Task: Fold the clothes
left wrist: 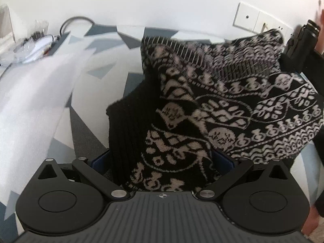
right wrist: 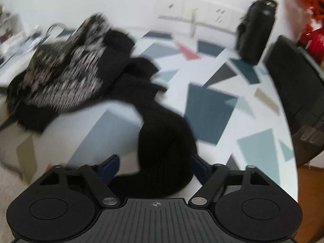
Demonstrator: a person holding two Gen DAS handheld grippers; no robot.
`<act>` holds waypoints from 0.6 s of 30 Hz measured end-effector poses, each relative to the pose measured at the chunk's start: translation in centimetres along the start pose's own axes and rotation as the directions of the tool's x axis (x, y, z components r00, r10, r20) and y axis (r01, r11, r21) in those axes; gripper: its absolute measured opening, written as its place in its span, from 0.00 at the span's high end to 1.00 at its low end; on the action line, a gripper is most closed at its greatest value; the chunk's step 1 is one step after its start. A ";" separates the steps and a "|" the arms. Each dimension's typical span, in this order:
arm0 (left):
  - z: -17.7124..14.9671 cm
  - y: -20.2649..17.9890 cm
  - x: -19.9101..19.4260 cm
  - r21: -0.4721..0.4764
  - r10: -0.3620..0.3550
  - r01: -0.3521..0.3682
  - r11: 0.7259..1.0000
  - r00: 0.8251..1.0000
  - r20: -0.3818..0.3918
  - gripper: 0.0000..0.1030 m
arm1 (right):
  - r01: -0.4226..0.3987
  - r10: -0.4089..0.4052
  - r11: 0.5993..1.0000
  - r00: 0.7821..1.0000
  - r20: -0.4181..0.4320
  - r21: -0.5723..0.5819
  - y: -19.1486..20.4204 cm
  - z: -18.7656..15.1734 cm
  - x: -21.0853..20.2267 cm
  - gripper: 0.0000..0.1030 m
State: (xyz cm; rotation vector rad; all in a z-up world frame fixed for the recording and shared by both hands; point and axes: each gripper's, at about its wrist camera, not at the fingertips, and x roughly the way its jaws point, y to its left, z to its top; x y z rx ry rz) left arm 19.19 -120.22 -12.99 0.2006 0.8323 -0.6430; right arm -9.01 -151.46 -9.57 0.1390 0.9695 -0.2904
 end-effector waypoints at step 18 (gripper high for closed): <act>-1.7 -0.9 -0.8 0.001 0.005 -0.005 1.000 0.998 -0.068 0.00 | -0.007 0.008 1.000 1.000 0.026 -0.012 1.6 3.1 6.8 0.67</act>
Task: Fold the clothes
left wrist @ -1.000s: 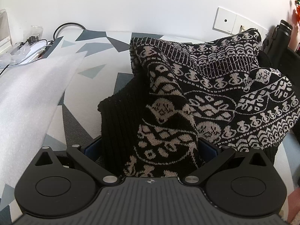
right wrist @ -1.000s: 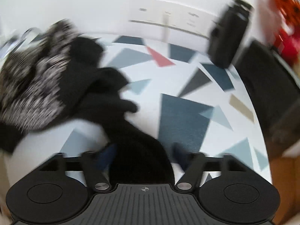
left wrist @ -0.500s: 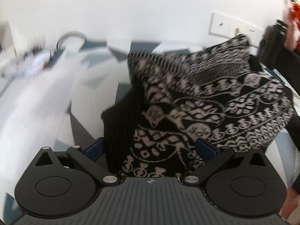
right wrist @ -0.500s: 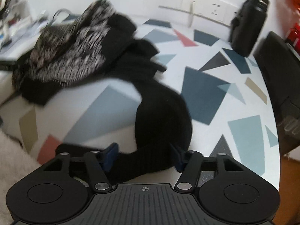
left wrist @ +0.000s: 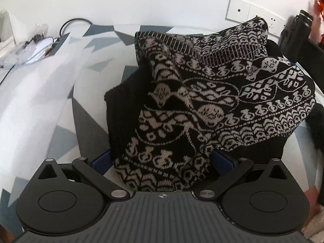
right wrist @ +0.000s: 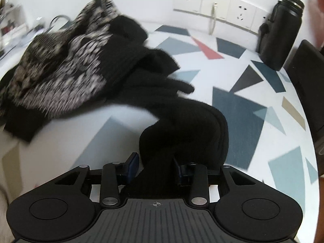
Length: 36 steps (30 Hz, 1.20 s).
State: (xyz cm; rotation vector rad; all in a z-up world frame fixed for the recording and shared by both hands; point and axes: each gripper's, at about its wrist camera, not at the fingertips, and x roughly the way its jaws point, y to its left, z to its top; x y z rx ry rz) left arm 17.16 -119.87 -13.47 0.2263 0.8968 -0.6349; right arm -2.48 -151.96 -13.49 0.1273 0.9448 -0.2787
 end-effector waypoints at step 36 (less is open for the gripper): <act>2.2 -2.3 3.1 0.138 -0.043 0.040 0.990 0.999 0.021 0.00 | 0.040 -0.049 0.995 0.993 0.106 0.088 1.3 2.2 4.4 0.01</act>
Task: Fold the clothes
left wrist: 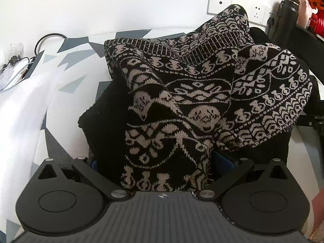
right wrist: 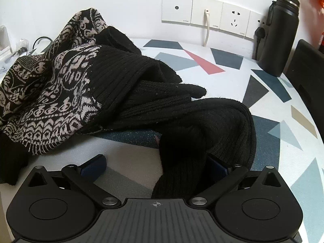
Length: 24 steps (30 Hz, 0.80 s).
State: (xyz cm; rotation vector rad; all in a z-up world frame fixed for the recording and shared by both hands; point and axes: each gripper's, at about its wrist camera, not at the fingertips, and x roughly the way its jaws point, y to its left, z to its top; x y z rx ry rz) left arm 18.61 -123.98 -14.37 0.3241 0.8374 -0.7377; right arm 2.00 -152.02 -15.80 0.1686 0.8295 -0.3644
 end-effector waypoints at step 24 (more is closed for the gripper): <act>-1.1 -0.1 -0.3 -0.012 0.007 -0.006 1.000 0.998 0.070 0.00 | 0.017 -0.017 1.000 1.000 0.003 0.014 0.0 0.1 0.3 0.01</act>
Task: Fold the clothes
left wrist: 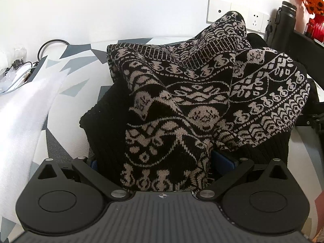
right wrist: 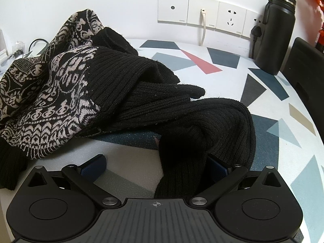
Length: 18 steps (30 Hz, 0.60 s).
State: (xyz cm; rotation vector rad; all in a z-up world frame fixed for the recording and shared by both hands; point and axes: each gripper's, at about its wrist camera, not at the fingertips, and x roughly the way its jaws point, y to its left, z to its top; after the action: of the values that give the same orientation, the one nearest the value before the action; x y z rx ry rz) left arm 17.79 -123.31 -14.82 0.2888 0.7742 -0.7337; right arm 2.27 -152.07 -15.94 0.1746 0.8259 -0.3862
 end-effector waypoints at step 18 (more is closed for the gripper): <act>0.6 -0.2 0.1 -0.015 0.017 -0.018 1.000 0.999 -0.026 0.00 | 0.011 -0.011 1.000 1.000 0.014 0.011 0.1 -0.4 -0.2 0.01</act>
State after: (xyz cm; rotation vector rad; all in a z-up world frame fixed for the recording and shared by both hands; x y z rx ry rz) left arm 18.03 -123.76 -14.50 0.2912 0.8012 -0.7083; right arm 1.98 -151.82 -16.06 0.1770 0.8112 -0.4016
